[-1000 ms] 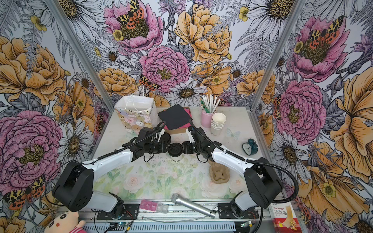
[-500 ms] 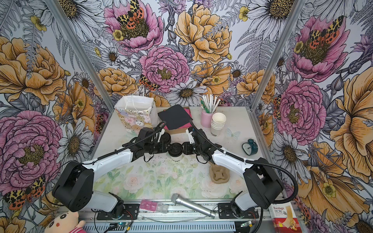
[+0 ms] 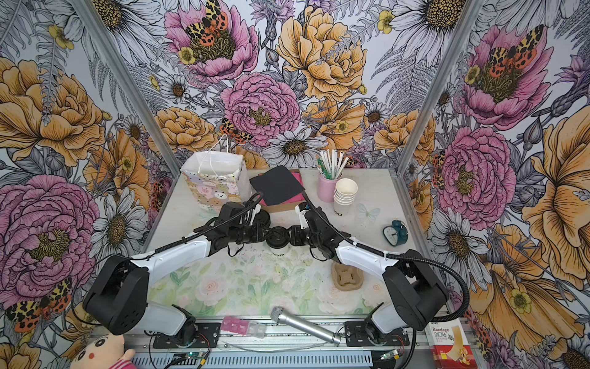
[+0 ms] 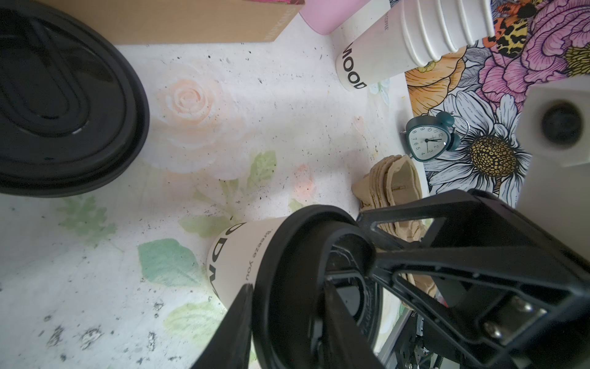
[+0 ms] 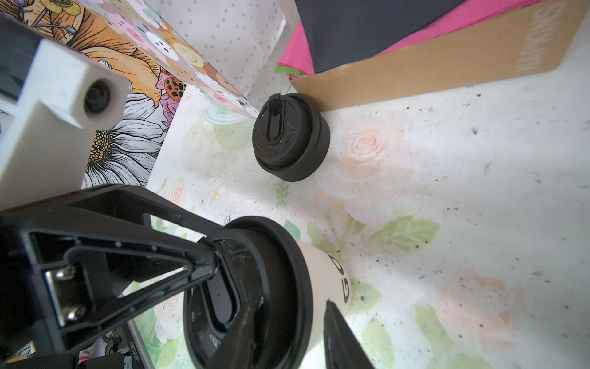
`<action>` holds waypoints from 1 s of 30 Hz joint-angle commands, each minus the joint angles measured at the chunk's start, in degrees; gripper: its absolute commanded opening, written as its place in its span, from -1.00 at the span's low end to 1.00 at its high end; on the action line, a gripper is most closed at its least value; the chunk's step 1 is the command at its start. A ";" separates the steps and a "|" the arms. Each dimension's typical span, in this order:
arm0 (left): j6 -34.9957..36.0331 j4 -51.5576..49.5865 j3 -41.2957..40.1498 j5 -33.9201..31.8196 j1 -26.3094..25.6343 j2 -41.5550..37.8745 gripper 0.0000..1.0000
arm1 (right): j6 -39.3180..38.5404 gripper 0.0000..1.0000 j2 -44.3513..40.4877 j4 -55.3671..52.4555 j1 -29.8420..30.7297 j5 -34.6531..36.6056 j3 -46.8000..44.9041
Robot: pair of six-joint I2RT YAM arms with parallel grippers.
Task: Pack a coffee takeout order
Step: Close the lid on the coffee cup.
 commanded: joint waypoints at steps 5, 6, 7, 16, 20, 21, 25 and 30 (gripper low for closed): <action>1.61 -6.42 -1.29 -2.95 -0.67 1.57 -0.28 | -1.17 -0.24 1.09 -10.59 -0.32 1.88 1.74; 1.57 -6.39 -1.25 -2.87 -0.67 1.47 -0.28 | -1.24 -0.23 0.91 -10.59 -0.32 1.76 2.41; 1.57 -6.42 -1.08 -2.87 -0.67 1.36 -0.27 | -1.32 -0.21 0.72 -10.59 -0.33 1.61 3.21; 1.61 -7.84 1.94 -2.93 -0.53 -0.70 0.00 | -1.95 -0.14 1.22 -10.64 -0.33 0.52 6.76; 1.57 -8.31 3.30 -3.01 -0.15 -2.71 0.12 | -2.32 -0.11 1.13 -10.63 -0.33 0.27 7.67; 1.57 -8.32 3.59 -3.09 -0.02 -3.34 0.16 | -2.47 -0.09 1.03 -10.68 -0.33 0.23 7.86; 1.64 -8.31 3.91 -3.10 0.81 -6.07 0.25 | -3.25 -0.01 0.21 -10.84 -0.33 0.49 8.69; 2.93 -8.24 3.74 -2.93 1.85 -9.13 0.33 | -4.59 0.21 -0.33 -12.16 -0.33 1.47 9.97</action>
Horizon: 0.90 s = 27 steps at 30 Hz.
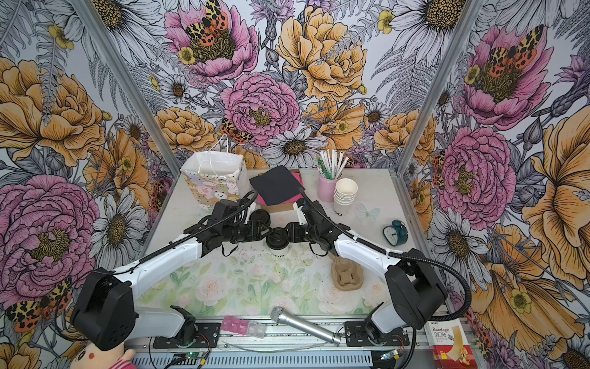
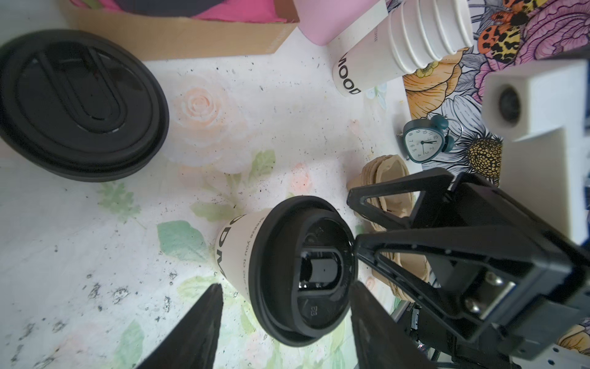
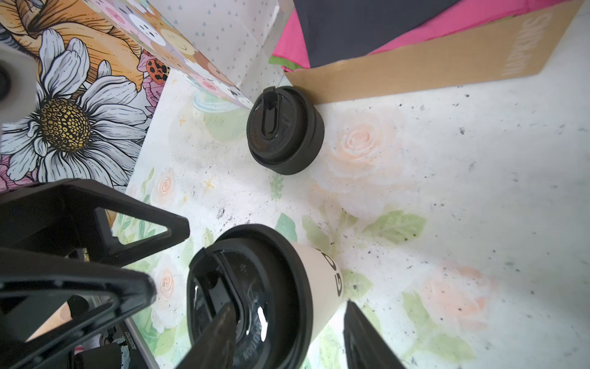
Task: Pack a coffee takeout order
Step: Close the lid on the coffee cup.
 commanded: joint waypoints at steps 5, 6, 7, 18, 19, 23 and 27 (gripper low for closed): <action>2.08 -0.22 0.91 0.18 1.78 -3.49 0.35 | -2.73 0.31 -0.33 -2.91 -0.22 1.84 3.62; 2.13 -0.19 0.73 0.18 1.97 -3.68 0.35 | -2.90 0.33 -0.33 -3.03 -0.22 1.88 3.85; 2.09 -0.23 0.59 0.33 2.13 -3.77 0.35 | -3.11 0.34 -0.41 -3.30 -0.15 2.04 4.12; 2.04 1.96 -1.37 0.33 3.56 -7.19 0.36 | -7.30 0.42 -4.02 -8.03 -0.22 7.01 4.32; 2.13 2.08 -1.52 0.24 3.86 -7.75 0.36 | -7.64 0.43 -4.17 -8.14 -0.21 6.74 4.43; 1.98 2.63 -2.29 0.61 4.97 -9.37 0.37 | -9.44 0.49 -4.37 -8.63 -0.04 5.83 5.16; 1.75 3.23 -3.17 0.73 5.67 -10.50 0.39 | -10.48 0.51 -4.03 -9.04 0.61 5.84 5.98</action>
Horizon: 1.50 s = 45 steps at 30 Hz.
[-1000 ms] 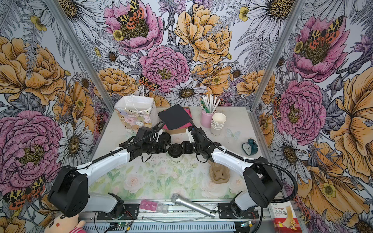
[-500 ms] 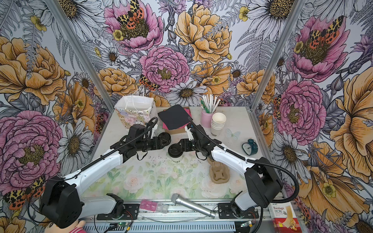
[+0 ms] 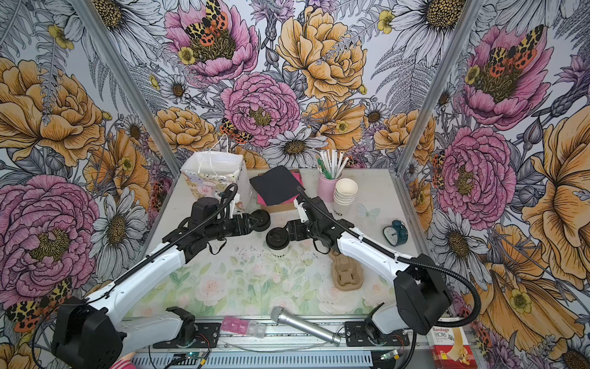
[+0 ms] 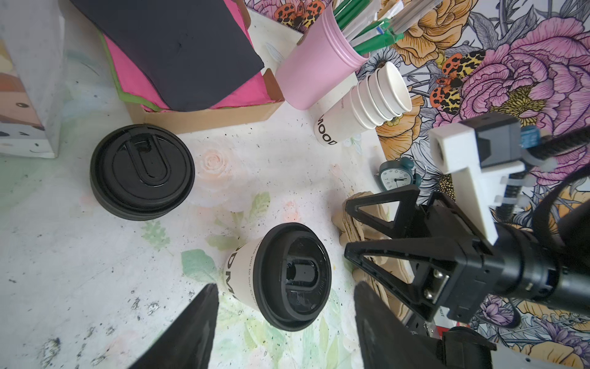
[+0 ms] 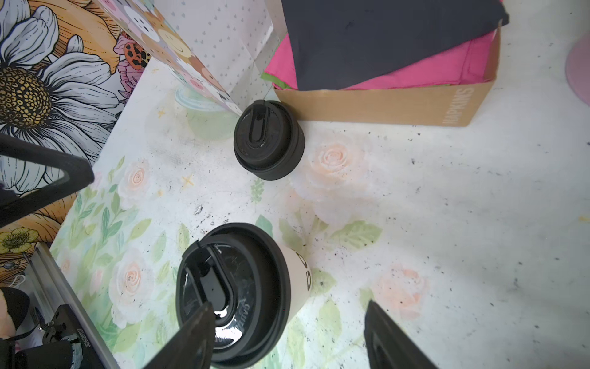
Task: Pack a coffee takeout order
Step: Close the lid on the coffee cup.
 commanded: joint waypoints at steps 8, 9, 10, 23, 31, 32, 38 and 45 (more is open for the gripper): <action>0.96 3.20 -2.34 1.64 1.47 -1.35 0.40 | -4.40 0.60 0.05 -1.26 2.91 1.61 3.83; 1.03 3.38 -2.46 1.71 1.57 -1.34 0.40 | -4.64 0.61 0.22 -1.46 3.12 1.94 4.09; 0.97 3.38 -2.53 1.76 1.81 -1.42 0.41 | -4.98 0.62 0.31 -1.73 3.31 2.25 4.33; 0.90 3.63 -3.85 3.72 1.83 -1.45 0.44 | -9.13 0.73 2.31 -4.87 5.34 3.37 6.86; 0.75 4.14 -3.25 7.92 -0.16 3.28 0.43 | -8.79 0.74 3.68 -5.05 5.25 4.55 6.71; 0.64 4.50 -3.08 8.42 -0.48 4.18 0.43 | -8.69 0.74 3.60 -5.09 5.17 4.82 6.61; -0.54 6.06 -2.24 9.44 -1.99 8.96 0.36 | -8.01 0.74 3.49 -5.14 4.57 6.51 5.99; -3.32 10.06 -2.22 10.45 -1.62 13.18 0.28 | -7.03 0.74 4.60 -5.20 3.66 6.63 5.39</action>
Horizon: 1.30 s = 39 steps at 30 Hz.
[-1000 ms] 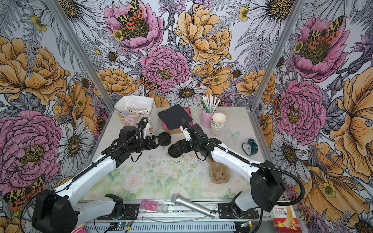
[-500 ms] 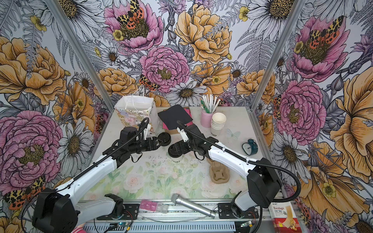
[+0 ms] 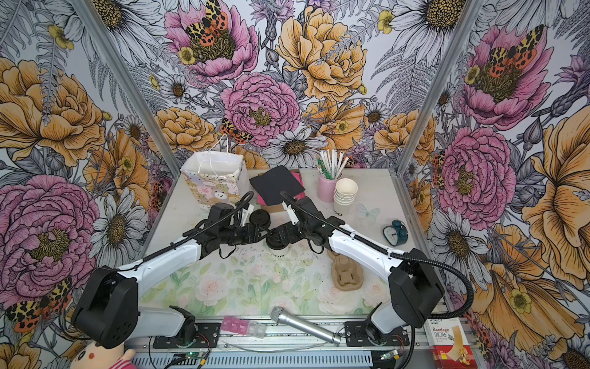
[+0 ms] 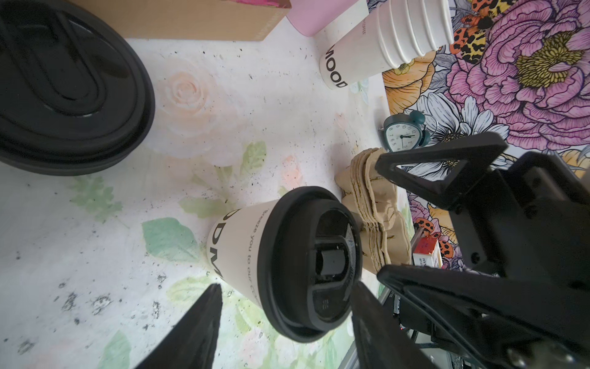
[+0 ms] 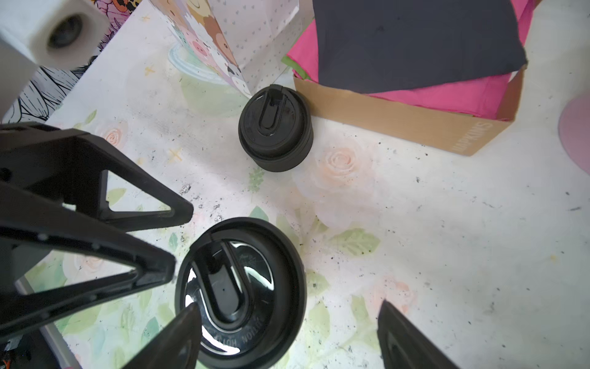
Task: Pack a coffee takeout order
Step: Close the lid on the coffee cup.
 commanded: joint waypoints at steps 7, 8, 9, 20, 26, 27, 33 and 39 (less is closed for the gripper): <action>-1.91 4.43 1.25 2.09 -0.21 3.39 0.20 | 1.47 0.74 2.20 0.21 -0.90 1.26 -0.64; -1.86 4.56 1.14 2.08 -0.21 3.79 0.18 | 1.49 0.74 2.44 0.09 -0.90 1.13 -0.64; -1.90 4.74 1.07 2.09 -0.21 4.17 0.16 | 1.51 0.74 2.55 0.15 -0.90 1.08 -0.81; -2.10 4.81 -0.38 0.61 -0.73 6.14 -0.14 | 2.64 0.72 3.53 0.21 -0.90 0.78 -3.39; -1.14 3.49 -0.70 -0.28 -1.38 6.82 -0.24 | 3.84 0.70 3.80 0.30 -0.94 0.65 -4.34; -0.92 3.31 -0.60 -0.50 -1.57 6.71 -0.24 | 3.82 0.70 3.80 0.27 -0.90 0.34 -4.13; 0.57 0.35 1.67 -2.26 -1.80 3.43 -0.04 | 3.85 0.70 2.99 0.30 -0.90 -0.23 -1.43; 2.49 -4.07 5.70 -4.45 -1.63 0.16 0.32 | 2.58 0.76 0.61 0.25 -0.90 0.05 1.06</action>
